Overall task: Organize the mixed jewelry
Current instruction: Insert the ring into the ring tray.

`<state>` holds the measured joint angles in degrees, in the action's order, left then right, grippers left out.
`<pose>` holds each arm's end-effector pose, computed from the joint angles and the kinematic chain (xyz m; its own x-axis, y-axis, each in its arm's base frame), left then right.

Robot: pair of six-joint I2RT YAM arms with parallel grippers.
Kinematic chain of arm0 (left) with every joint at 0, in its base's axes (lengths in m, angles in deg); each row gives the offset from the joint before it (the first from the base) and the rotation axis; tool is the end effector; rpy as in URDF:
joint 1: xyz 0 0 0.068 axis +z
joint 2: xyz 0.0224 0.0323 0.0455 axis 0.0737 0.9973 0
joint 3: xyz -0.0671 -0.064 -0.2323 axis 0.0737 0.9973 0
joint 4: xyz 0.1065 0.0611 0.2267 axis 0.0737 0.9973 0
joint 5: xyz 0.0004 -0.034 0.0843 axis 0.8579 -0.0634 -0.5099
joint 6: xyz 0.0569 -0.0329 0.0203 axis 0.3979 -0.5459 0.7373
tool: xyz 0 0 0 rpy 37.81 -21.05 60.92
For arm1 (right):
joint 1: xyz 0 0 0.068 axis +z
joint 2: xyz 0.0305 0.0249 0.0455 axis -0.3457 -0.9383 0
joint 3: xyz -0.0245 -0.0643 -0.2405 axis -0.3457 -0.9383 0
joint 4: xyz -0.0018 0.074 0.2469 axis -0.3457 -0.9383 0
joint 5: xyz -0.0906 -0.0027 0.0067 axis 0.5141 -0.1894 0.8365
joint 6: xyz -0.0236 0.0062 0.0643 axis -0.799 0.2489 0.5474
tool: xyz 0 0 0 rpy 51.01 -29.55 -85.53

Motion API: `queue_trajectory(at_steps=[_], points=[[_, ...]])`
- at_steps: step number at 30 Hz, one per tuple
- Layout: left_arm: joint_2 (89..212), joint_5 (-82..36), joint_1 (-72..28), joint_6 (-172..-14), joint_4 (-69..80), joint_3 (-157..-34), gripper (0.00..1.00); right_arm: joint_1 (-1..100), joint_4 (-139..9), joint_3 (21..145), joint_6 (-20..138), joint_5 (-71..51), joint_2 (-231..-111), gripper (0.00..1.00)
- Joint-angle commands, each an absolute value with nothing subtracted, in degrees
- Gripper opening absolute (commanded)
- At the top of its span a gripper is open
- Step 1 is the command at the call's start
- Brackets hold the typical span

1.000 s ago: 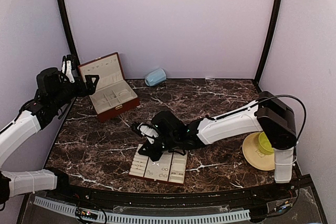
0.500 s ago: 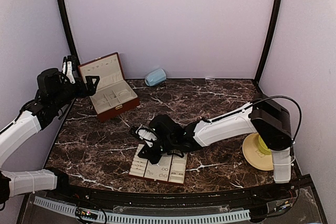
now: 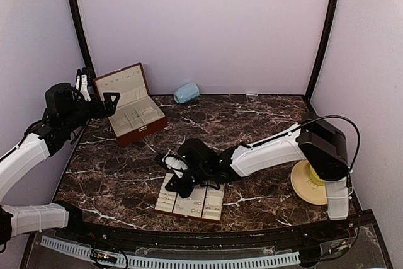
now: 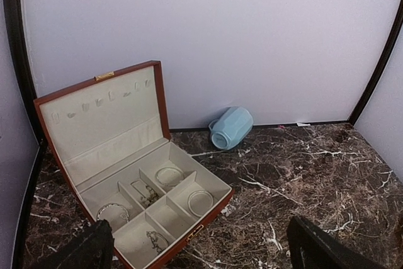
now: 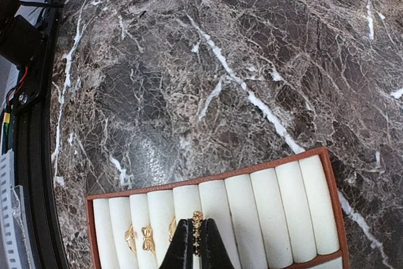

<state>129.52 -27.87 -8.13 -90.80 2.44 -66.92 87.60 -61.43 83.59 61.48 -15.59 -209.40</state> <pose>0.2506 -0.0580 0.3104 -0.1404 -0.1410 -0.9800 0.2467 0.9536 -0.1726 0.1623 0.4225 0.1171 -0.4007 -0.5570 -0.7274 -0.9131 0.3080 0.2671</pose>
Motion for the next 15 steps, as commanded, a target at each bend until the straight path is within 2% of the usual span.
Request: queue_trajectory(at_steps=[1,15], points=[[129.15,-26.85,-7.81,-90.12,1.5,-66.3,0.99,88.25,-60.85,84.61,60.85,-16.14,-210.62,0.0],[128.89,-26.52,-7.81,-89.76,1.24,-66.13,0.99,88.25,-62.88,85.16,58.9,-17.28,-211.01,0.0]])
